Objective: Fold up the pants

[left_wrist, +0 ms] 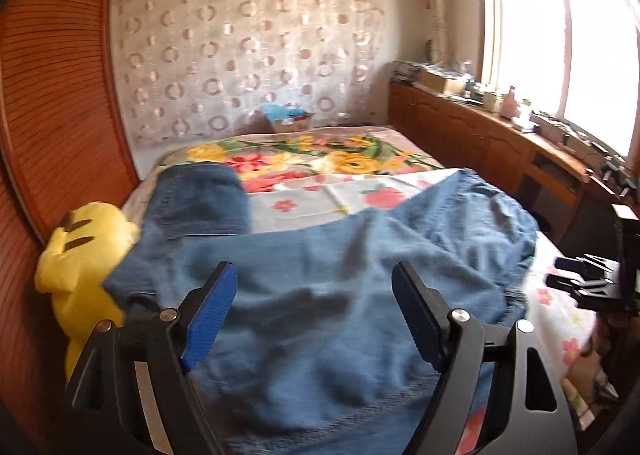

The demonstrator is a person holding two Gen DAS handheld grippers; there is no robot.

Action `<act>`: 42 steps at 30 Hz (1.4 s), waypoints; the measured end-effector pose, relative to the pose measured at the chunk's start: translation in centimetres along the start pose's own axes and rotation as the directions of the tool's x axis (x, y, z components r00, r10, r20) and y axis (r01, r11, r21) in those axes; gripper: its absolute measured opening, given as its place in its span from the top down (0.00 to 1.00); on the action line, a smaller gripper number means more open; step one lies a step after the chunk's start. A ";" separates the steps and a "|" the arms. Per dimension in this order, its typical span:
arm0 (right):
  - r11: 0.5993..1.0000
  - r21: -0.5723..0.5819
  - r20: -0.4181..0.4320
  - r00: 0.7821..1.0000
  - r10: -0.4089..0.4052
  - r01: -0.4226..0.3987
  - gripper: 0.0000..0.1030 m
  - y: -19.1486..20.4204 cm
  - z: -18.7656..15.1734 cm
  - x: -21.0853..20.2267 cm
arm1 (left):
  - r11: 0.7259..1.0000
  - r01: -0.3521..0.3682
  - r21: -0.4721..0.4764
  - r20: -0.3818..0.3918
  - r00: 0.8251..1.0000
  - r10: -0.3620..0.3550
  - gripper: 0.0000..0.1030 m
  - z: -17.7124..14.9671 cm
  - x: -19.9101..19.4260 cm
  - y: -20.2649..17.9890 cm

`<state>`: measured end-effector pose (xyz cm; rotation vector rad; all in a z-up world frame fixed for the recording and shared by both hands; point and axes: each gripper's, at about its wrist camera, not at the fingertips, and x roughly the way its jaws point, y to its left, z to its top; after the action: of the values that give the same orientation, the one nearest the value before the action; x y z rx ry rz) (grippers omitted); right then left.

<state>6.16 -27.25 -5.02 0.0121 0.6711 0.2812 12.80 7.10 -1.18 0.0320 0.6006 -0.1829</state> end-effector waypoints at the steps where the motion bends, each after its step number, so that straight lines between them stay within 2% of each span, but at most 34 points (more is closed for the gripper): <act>1: 1.000 0.000 0.004 1.000 -0.009 0.009 0.36 -0.2 0.2 0.1 | 1.000 0.014 0.003 -0.002 1.000 -0.014 0.22 0.0 0.0 -0.4; 10: 0.994 0.034 0.027 0.994 -0.104 0.103 0.36 -4.1 1.9 0.6 | 0.997 0.073 0.028 -0.040 0.997 -0.072 0.22 -1.1 1.4 -3.9; 13: 0.990 0.053 0.021 0.991 -0.131 0.130 0.43 -6.0 2.6 1.1 | 0.996 0.077 0.036 -0.068 0.995 -0.075 0.22 -1.9 2.4 -4.9; 16: 0.988 0.082 0.004 0.991 -0.132 0.131 0.50 -7.6 3.3 2.0 | 0.995 0.090 0.031 -0.102 0.991 -0.087 0.22 -2.9 3.7 -5.6; 26: 0.974 0.181 -0.080 0.989 -0.122 0.135 0.60 -12.0 6.1 6.4 | 0.994 0.104 0.029 -0.185 0.978 -0.097 0.22 -5.1 6.5 -6.6; 37: 0.961 0.249 -0.130 0.987 -0.092 0.122 0.66 -13.4 7.4 8.7 | 0.995 0.094 0.041 -0.185 0.979 -0.085 0.22 -6.0 7.4 -7.0; 40: 0.962 0.244 -0.126 0.988 -0.091 0.120 0.71 -13.0 7.6 8.6 | 0.995 0.093 0.042 -0.181 0.980 -0.084 0.22 -6.4 7.6 -7.0; 42: 0.964 0.236 -0.121 0.988 -0.097 0.124 0.78 -12.7 7.4 8.3 | 0.995 0.091 0.045 -0.175 0.981 -0.081 0.22 -6.6 7.5 -7.0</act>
<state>20.14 -36.67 -5.58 0.1946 0.8089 0.0906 13.98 -0.47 -10.68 0.0740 0.7709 -0.2821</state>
